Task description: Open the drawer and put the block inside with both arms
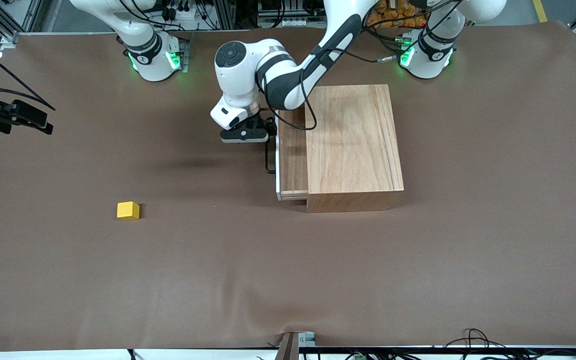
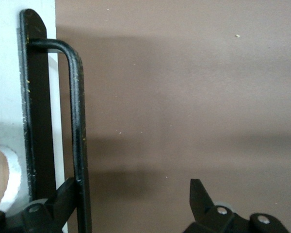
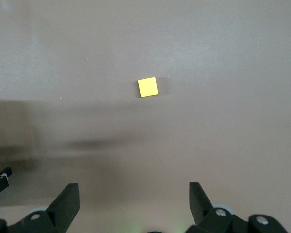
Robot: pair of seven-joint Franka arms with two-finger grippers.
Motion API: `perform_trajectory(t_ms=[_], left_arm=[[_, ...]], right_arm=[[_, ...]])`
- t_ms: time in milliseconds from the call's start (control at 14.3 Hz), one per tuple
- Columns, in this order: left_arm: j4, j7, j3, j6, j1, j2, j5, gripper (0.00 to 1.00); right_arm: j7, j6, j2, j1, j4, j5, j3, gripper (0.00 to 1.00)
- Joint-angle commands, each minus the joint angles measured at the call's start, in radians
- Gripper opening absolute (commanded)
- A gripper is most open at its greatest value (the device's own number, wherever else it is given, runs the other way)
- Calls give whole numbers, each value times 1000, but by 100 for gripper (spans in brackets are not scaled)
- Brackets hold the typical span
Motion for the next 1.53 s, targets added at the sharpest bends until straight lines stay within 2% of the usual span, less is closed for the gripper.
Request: perform_trajectory(t_ms=[0,209,698,907,1256,1465], left_arm=[[32,7,5,40,-17,25,-9,100],[32,8,4,63,-19,24,-9,100],[31,22,4,112,-31,24,-9,100],[23,22,4,64,-30,11,-13,100],[28,22,-1,-56,-27,-12,-26,100],[31,22,-4,-72,-27,-38,-29,100]], right_arm=[[-15,10,0,-10,4,-9,8,100],[-14,19,38,-13,19,5,8,100],[-12,18,41,-7,22,8,10,100],[-14,7,90,-1,22,10,10,100],[-14,-8,116,21,19,10,11,100],[-12,2,126,19,22,10,11,100]])
